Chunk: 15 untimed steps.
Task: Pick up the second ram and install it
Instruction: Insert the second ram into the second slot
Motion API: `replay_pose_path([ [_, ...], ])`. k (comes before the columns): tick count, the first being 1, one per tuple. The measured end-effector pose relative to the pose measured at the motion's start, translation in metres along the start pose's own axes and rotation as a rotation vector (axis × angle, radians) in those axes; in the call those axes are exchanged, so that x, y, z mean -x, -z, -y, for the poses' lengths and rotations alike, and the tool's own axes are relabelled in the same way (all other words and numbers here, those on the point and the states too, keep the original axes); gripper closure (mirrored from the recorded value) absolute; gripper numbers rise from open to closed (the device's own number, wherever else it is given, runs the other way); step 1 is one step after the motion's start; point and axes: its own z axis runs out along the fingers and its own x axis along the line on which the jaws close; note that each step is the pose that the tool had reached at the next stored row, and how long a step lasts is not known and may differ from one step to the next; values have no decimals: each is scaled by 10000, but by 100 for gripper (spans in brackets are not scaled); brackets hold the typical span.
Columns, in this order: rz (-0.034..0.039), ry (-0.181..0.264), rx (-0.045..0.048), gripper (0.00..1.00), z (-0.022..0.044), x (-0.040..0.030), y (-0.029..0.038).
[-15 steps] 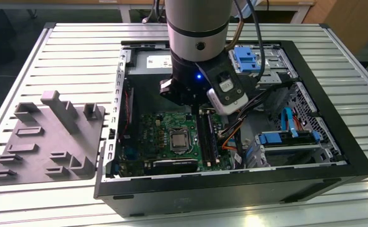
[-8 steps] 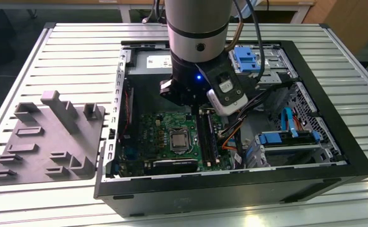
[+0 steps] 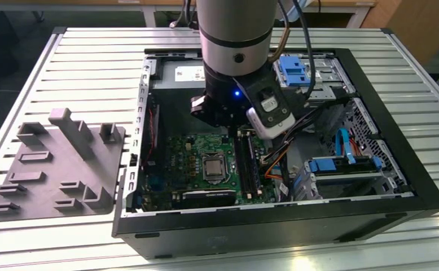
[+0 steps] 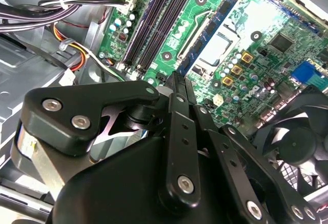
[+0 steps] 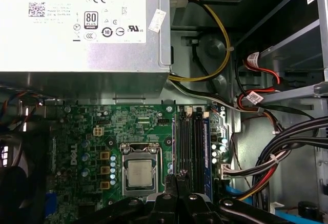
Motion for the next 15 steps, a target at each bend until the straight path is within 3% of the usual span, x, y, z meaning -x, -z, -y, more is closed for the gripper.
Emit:
replay_pose_path([
  [15,-1,-1,6,88,5,-2,-47],
])
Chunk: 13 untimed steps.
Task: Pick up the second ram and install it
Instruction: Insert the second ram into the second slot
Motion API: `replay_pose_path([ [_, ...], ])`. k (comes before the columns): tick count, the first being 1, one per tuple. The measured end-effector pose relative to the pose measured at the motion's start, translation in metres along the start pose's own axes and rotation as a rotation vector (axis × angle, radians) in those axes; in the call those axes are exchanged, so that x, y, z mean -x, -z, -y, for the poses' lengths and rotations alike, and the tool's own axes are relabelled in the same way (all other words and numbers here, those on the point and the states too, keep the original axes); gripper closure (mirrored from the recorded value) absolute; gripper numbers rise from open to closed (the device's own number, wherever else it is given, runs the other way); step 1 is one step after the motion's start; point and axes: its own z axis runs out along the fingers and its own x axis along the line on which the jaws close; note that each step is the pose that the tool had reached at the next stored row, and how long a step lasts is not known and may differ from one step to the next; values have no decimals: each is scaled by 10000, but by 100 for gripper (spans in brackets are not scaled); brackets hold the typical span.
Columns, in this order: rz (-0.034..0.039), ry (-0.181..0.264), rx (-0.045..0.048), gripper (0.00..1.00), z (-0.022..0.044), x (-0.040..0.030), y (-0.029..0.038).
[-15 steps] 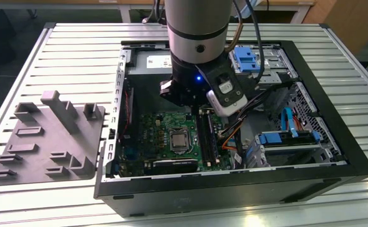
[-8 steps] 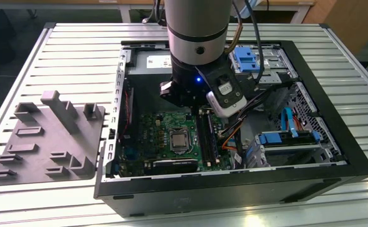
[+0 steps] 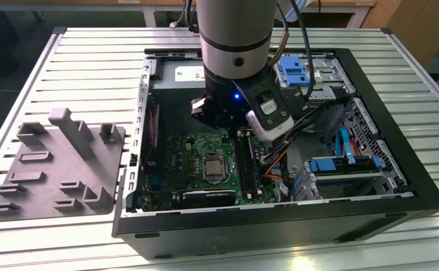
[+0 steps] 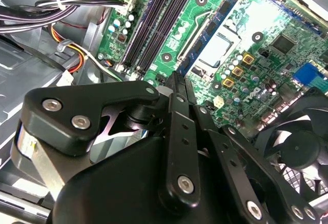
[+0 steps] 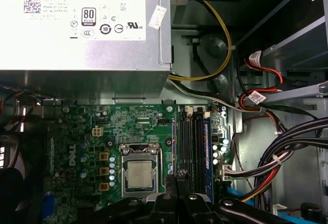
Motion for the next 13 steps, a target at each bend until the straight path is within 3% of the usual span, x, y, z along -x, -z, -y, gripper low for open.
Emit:
replay_pose_path([
  [13,0,-1,0,88,3,3,-30],
])
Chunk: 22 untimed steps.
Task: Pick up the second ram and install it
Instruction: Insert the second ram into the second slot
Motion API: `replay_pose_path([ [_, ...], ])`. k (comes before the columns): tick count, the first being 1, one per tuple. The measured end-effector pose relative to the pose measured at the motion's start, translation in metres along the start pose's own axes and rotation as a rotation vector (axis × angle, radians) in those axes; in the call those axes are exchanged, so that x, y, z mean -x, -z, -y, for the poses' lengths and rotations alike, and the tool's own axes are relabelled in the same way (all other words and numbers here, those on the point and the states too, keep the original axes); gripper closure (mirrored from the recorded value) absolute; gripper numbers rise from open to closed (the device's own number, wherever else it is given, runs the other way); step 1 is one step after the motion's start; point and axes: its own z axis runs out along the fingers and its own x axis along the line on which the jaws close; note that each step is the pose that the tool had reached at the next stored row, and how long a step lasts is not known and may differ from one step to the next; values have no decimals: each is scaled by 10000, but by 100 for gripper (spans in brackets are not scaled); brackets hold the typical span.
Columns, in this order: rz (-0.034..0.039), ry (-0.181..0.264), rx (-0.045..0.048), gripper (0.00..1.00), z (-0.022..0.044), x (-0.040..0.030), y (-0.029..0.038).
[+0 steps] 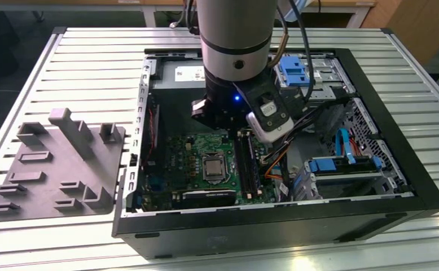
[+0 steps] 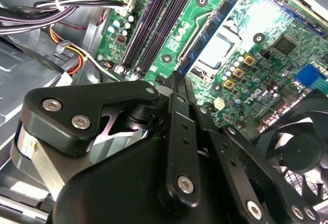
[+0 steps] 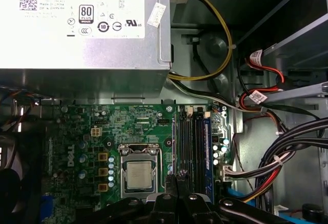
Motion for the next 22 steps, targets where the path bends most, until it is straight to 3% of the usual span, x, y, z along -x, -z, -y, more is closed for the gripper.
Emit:
replay_pose_path([
  [22,1,0,1,88,6,0,-56],
])
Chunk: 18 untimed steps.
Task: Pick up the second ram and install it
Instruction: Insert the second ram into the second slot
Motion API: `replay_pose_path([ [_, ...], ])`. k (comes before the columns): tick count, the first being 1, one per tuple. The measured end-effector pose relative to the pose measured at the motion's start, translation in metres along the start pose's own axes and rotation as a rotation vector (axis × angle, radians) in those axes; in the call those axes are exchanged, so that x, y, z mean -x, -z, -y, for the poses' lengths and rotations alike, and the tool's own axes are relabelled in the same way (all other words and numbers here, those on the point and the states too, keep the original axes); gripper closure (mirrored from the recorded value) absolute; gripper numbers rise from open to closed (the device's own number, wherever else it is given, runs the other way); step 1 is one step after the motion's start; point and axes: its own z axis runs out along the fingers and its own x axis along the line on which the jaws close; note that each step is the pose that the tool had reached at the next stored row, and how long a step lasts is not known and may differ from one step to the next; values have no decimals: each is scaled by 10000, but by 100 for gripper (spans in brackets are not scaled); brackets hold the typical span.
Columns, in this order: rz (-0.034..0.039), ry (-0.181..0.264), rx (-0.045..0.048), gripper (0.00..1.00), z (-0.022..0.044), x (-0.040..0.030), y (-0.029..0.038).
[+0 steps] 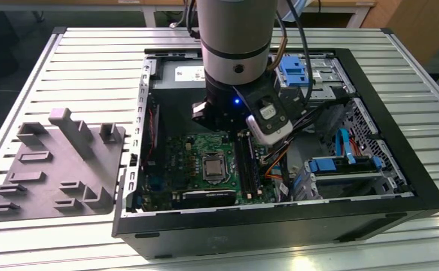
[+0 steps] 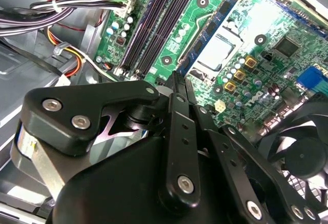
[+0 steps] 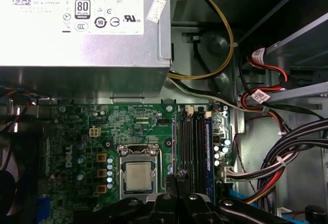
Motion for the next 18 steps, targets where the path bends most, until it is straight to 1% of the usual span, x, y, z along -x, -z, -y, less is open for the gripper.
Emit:
replay_pose_path([
  [18,0,-1,0,88,6,-3,-55],
])
